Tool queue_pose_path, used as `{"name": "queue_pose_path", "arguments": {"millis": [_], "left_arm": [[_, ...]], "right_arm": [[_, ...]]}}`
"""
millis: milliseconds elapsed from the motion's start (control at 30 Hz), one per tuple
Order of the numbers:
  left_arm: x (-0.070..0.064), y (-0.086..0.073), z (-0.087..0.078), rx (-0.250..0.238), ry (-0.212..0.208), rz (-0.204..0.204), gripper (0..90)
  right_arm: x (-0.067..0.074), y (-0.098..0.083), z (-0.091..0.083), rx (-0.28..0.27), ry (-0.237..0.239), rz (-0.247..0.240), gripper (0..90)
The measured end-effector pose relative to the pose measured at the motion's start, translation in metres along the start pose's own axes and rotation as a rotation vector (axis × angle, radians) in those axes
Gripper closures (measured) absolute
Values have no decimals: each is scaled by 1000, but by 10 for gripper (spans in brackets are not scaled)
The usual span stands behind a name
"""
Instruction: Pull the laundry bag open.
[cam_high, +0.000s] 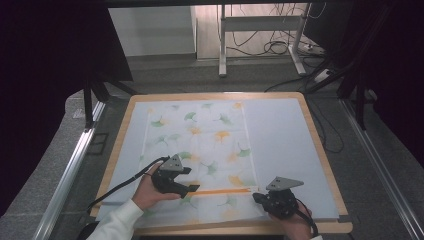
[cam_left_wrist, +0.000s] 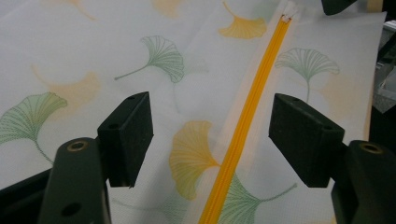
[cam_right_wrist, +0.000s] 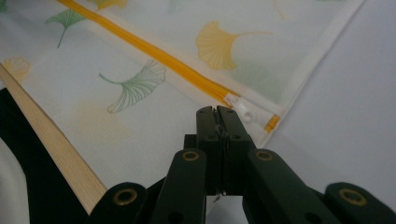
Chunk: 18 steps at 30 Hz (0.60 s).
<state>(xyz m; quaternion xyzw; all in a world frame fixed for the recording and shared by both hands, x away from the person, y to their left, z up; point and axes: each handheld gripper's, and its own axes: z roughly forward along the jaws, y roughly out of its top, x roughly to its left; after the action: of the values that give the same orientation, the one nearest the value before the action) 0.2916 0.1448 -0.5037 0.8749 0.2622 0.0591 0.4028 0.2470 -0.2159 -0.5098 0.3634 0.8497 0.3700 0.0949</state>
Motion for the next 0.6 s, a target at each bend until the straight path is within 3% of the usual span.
{"name": "queue_pose_path", "arguments": {"millis": [133,233,600], "left_arm": [[1,1,1,-8,-9,-7,313],[-4,2,3,10,47,36,315],[-21,16,18,19,9,82,317]], "right_arm": [[-1,0,0,2,3,6,878],[-1,-1,3,16,3,1,878],[0,-2,8,56,4,-3,878]]}}
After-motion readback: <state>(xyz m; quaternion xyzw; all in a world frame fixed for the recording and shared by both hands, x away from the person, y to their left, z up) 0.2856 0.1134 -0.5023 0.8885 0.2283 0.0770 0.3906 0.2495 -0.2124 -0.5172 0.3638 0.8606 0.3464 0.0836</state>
